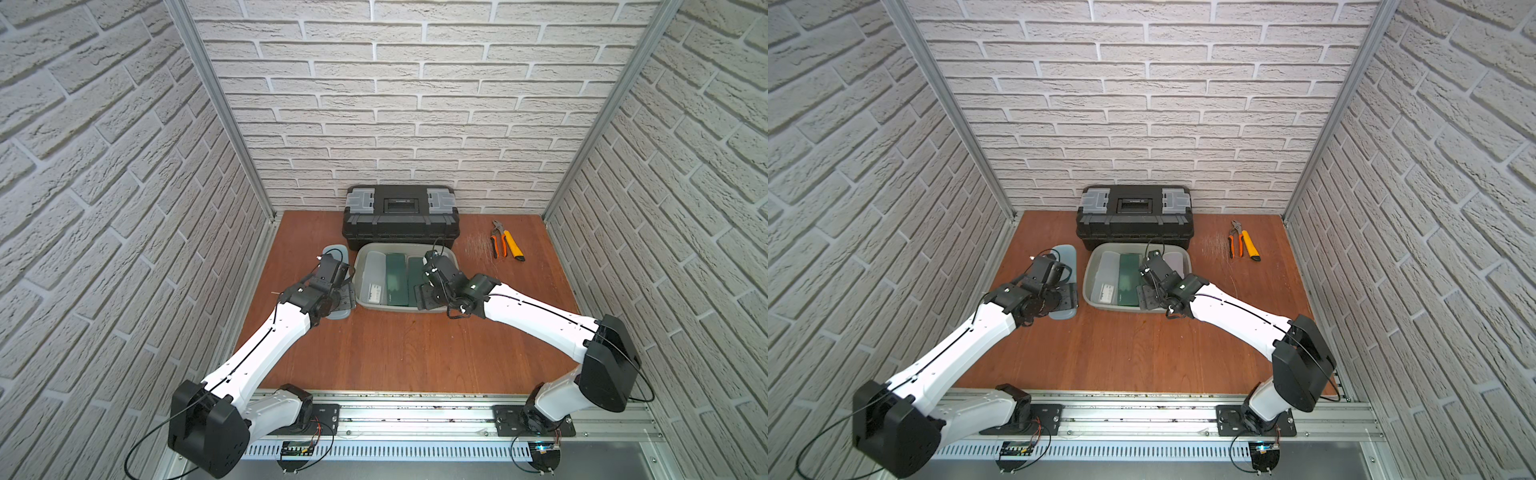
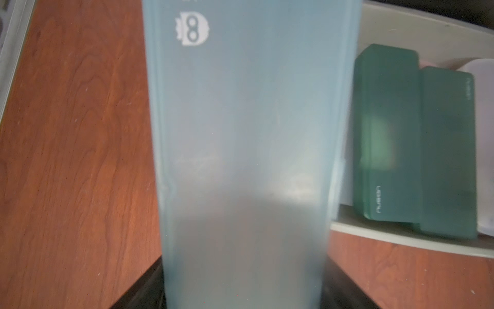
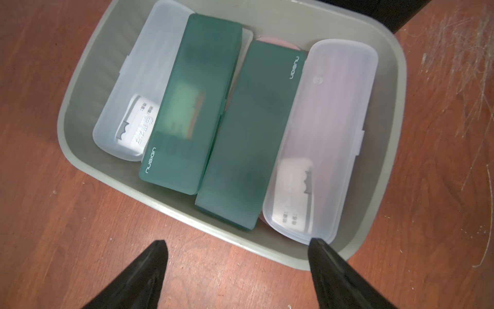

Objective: Put the pencil case into the storage box
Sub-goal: Pick up the pencil case from the center of the board, then place the pencil case at the storage box.

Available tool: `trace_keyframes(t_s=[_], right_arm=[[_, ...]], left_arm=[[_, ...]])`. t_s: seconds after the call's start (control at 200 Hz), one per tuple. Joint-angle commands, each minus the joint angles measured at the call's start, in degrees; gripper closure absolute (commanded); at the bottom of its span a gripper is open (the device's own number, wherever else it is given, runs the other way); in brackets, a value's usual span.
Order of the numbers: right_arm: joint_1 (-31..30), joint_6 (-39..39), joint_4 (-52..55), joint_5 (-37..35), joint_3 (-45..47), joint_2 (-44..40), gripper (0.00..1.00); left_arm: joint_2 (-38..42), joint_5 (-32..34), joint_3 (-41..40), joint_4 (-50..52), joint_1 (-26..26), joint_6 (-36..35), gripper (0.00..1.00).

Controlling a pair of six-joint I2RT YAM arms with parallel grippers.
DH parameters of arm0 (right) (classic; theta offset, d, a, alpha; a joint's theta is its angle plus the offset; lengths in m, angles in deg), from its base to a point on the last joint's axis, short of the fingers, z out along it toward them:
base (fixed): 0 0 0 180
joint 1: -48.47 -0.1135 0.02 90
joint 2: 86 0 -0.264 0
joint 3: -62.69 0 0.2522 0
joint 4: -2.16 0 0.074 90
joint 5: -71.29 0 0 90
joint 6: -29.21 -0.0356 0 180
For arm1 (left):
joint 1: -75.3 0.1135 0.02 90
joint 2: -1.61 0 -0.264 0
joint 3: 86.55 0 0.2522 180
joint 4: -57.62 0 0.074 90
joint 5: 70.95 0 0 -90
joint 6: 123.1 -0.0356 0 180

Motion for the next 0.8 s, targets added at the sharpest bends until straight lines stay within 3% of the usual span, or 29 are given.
trace_keyframes(t_s=[0.0,0.345,0.795], right_arm=[[1.11,-0.44,-2.72,-0.50,1.31,-4.00,0.13],[6.25,-0.14,-1.89,0.59,4.40,-7.70,0.13],[6.71,0.18,-1.27,0.33,2.42,-5.10,0.13]], left_arm=[[-5.26,0.77,4.67,-2.77,-1.83,-4.69,0.31],[-22.43,-1.30,13.81,-7.16,-3.71,-7.41,0.31],[-30.20,-2.99,16.16,-11.52,-4.35,-5.68,0.25]])
